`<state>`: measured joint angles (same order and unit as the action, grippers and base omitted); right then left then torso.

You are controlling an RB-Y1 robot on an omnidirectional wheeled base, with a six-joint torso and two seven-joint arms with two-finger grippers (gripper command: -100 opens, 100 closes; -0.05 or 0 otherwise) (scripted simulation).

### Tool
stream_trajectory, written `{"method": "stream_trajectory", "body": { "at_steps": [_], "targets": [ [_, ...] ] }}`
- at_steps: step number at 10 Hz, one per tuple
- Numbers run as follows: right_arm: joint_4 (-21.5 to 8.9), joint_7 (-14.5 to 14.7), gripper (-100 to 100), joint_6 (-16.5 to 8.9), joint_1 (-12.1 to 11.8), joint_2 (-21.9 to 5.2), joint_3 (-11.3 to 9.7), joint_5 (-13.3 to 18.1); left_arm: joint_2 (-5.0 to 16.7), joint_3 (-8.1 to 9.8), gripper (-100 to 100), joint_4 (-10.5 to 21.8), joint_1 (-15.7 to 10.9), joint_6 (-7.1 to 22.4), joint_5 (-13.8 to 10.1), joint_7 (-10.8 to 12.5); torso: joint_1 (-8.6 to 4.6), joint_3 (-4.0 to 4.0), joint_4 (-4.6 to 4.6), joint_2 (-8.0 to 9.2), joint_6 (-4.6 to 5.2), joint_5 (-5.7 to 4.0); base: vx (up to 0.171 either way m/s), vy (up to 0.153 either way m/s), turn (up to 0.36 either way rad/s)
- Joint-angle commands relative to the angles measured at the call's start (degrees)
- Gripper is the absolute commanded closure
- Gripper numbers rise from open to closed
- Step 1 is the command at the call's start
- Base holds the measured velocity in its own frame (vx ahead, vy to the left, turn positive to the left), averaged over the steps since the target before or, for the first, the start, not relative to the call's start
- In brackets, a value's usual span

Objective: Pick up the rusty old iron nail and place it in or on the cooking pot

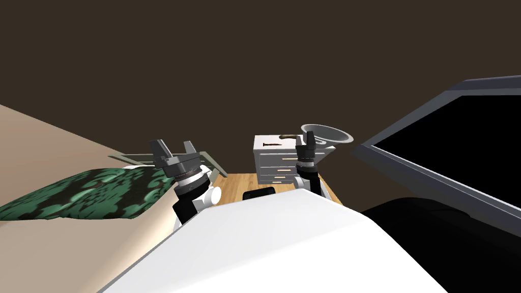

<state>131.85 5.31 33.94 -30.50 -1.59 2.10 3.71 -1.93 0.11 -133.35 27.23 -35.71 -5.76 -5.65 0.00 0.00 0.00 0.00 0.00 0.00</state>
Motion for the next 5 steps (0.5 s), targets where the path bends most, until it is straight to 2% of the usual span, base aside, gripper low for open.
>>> {"method": "stream_trajectory", "body": {
  "at_steps": [1,5],
  "targets": [
    [-0.2,0.2,-100,0.0,0.0,-2.4,1.3,0.9,0.0,0.0,0,0.0,0.0,0.0,0.0,0.0,0.0,0.0,0.0,0.0,0.0,0.0,-0.067,-0.025,0.004],
    [-1.3,0.8,-100,0.2,0.1,-7.9,5.4,3.9,0.0,0.0,0,0.0,0.0,0.0,0.0,0.0,-0.2,0.31,0.12,0.53,0.01,-0.05,-0.137,-0.049,0.012]
  ]
}}
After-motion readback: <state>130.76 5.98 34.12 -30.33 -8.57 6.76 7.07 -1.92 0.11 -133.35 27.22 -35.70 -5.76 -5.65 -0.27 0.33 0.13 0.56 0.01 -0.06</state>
